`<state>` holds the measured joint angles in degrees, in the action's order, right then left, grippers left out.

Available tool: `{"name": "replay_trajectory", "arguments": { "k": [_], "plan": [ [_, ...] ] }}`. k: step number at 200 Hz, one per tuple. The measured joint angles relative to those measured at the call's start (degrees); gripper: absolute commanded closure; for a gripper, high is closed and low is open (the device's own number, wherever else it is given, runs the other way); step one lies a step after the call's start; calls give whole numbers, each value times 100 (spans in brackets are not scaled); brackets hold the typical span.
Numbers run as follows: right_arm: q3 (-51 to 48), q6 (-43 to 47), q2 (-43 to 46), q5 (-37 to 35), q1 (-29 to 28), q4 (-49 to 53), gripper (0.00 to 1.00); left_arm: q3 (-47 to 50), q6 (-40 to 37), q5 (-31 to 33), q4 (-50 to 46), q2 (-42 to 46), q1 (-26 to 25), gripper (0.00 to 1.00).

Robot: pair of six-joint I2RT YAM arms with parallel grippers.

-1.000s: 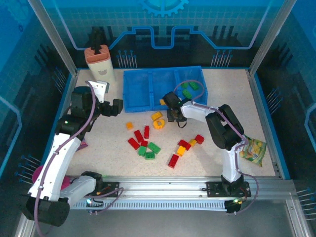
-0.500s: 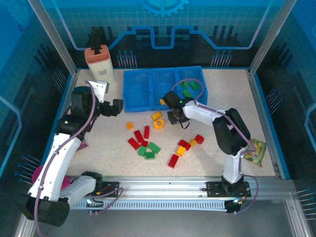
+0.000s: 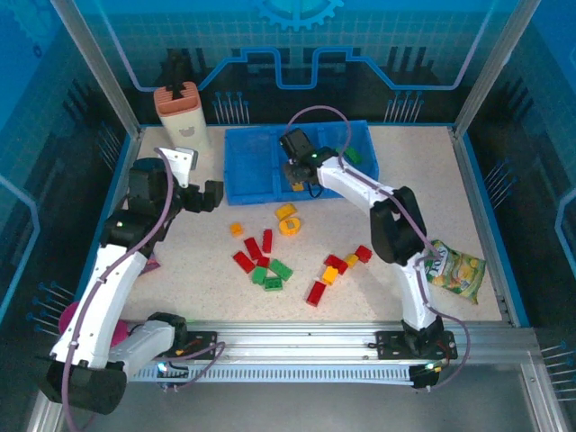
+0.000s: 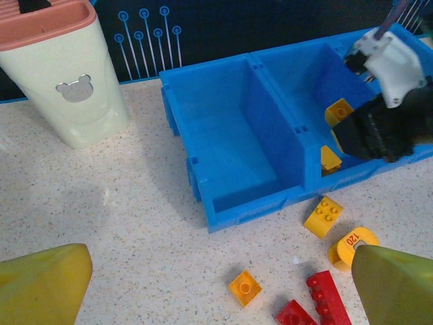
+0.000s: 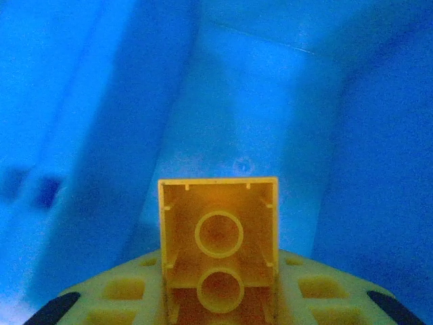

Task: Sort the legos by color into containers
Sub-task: Place the lego in the container.

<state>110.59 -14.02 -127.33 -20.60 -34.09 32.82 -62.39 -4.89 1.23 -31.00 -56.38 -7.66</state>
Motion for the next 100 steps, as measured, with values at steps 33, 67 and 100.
{"name": "replay_trajectory", "arguments": {
  "k": [33,67,100],
  "plan": [
    [739,85,-728,9,216,17,66,0,-2,7,0,-2,0,1],
    [1283,157,-1106,26,363,31,58,0,-2,94,15,-9,0,1],
    [1467,184,-1169,120,378,15,48,0,-17,192,37,-42,7,1]
  ]
}}
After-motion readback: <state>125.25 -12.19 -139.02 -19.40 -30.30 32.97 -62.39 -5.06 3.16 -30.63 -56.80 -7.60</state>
